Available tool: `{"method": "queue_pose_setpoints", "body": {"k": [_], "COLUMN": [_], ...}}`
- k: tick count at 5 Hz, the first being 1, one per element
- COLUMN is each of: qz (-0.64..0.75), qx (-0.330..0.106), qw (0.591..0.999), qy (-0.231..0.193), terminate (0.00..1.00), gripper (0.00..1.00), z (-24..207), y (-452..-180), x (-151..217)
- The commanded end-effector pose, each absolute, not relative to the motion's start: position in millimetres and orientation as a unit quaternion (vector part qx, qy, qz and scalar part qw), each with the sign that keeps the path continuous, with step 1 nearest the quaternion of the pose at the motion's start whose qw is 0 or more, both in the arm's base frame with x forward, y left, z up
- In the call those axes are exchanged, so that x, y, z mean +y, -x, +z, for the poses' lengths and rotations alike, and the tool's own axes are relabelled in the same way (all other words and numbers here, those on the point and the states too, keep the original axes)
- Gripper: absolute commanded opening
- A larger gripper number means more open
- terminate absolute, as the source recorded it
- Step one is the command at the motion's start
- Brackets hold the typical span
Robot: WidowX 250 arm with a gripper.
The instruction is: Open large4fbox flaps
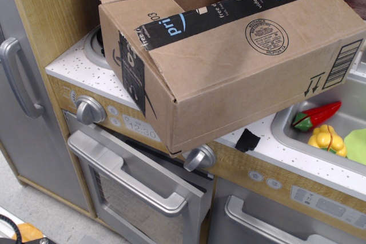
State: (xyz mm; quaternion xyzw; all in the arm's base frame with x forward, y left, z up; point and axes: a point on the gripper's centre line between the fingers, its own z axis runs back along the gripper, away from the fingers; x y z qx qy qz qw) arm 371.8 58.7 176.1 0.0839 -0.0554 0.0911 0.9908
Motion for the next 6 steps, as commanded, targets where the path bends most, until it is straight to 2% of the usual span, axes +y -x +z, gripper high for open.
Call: {"method": "queue_pose_setpoints", "body": {"k": [1, 2, 3, 4, 5, 6], "qz": [0.091, 0.099, 0.12, 0.124, 0.128, 0.126], "qx": [-0.055, -0.057, -0.027, -0.02, 0.022, 0.049], "qw": [0.991, 0.99, 0.991, 0.992, 0.991, 0.99], "qy": [-0.084, -0.08, -0.06, -0.033, 0.018, 0.05], "terminate": [0.0, 0.0, 0.0, 0.0, 0.0, 0.0], "gripper": [1.0, 1.0, 1.0, 1.0, 1.0, 1.0], "z": [176.1, 155.7, 148.3, 141.2, 148.3, 160.1], "y": [-371.8, -371.6, -373.0, -372.6, -368.2, -366.1], "x": [58.7, 64.0, 62.3, 52.9, 30.7, 12.2]}}
